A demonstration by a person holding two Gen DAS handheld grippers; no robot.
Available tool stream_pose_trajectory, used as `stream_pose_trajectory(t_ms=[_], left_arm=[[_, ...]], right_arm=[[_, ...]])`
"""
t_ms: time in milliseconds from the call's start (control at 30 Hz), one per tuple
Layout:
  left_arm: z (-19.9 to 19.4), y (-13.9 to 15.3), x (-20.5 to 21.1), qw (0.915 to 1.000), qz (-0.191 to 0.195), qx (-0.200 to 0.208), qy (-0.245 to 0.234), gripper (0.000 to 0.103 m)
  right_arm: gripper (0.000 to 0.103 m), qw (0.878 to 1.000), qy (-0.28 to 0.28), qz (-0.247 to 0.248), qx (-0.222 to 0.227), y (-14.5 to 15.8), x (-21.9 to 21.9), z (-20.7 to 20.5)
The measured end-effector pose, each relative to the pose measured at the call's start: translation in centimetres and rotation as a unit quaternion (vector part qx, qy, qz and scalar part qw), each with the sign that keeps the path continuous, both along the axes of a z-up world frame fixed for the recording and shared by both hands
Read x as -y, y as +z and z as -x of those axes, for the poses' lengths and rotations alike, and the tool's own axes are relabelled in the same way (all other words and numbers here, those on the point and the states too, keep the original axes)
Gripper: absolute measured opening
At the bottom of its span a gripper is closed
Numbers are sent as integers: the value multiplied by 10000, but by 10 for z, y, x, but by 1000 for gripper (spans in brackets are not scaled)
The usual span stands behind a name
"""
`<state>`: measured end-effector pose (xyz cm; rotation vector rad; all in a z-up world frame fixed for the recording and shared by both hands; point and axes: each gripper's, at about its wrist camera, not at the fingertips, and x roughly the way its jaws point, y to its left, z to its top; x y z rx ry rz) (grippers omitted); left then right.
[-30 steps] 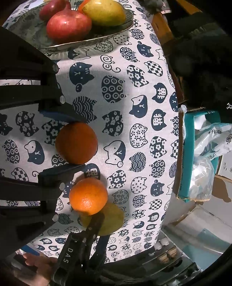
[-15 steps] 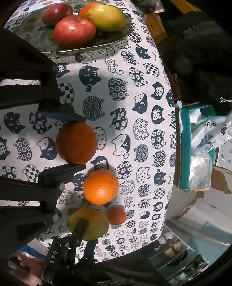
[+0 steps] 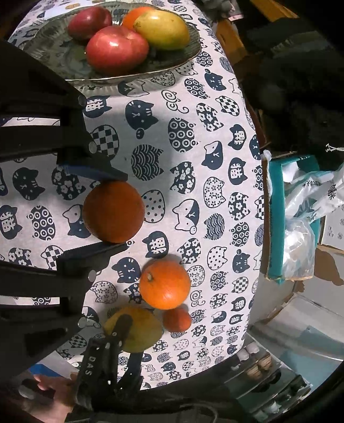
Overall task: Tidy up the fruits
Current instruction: 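Lift the orange and pear and carry them toward the green bowl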
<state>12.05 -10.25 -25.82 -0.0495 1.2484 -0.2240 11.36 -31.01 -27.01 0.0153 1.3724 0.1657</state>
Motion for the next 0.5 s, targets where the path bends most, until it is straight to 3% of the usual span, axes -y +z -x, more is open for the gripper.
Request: stream_pose_trajectory(t_ms=[167, 500], left_arm=[[0, -2, -1, 10000, -2, -20, 11, 45], [-1, -2, -1, 10000, 17, -9, 2, 45]], right_arm=[[71, 9998, -114, -127, -122, -16, 2, -10], [69, 9996, -169, -104, 176, -17, 0, -12]])
